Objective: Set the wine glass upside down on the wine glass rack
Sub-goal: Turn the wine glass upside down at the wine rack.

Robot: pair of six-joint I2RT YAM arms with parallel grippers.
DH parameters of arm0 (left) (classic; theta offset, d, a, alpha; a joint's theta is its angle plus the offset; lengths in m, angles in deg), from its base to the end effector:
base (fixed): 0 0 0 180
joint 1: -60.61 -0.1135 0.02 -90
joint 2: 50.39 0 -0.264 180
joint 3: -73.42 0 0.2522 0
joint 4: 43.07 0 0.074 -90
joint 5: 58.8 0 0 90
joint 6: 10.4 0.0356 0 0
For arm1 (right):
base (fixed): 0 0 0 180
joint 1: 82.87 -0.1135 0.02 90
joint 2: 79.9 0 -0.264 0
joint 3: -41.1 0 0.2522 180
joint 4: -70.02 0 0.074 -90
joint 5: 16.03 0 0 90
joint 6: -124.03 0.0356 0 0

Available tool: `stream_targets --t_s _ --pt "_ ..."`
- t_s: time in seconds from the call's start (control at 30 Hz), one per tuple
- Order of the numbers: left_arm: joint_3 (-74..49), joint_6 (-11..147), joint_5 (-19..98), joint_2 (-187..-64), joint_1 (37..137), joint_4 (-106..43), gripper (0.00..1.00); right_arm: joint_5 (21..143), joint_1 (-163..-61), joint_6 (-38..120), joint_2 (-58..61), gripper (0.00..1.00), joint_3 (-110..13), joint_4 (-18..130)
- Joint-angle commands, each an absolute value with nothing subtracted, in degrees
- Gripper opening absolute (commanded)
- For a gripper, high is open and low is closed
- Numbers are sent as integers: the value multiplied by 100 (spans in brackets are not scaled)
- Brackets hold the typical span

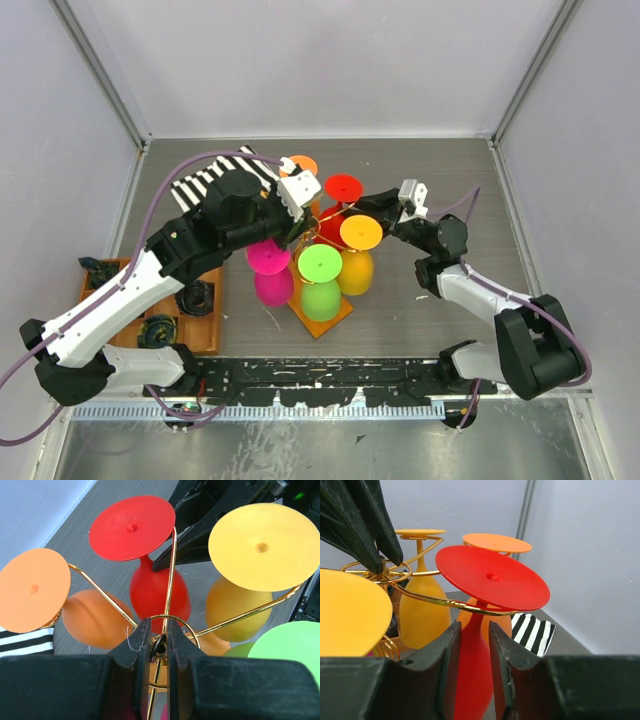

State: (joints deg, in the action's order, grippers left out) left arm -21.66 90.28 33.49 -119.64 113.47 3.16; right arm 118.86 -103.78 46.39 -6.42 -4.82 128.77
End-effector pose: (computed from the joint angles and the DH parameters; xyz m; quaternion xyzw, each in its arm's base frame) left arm 0.1535 -0.2051 0.4321 0.4420 0.6920 -0.2206 0.5265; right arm 0.2277 0.1139 0.3013 -0.3655 0.4277 0.4101 0.7178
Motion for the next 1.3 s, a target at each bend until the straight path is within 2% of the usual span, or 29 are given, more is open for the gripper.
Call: stream_targets --t_s 0.0,0.33,0.63,0.8,1.0,1.27 --pt "-2046 9103 3283 -11849 11317 242 0 11501 -10383 4382 -979 36 -395 12911" --pt "-2067 9087 3238 -11807 11317 235 3 10576 -10383 3769 -1516 45 -218 12141" --pt "-2427 9046 3197 -11871 11321 362 17 9182 -10387 3497 -2363 46 24 10683" --pt "-2679 9024 3004 -11878 11318 390 19 8254 -10393 3532 -3011 46 144 9561" --pt "-2851 8986 2952 -11834 11319 337 34 8264 -10384 3542 -3759 46 220 8716" --pt "-3019 8909 2958 -11867 11322 343 37 8182 -10383 3510 -4432 46 174 7832"
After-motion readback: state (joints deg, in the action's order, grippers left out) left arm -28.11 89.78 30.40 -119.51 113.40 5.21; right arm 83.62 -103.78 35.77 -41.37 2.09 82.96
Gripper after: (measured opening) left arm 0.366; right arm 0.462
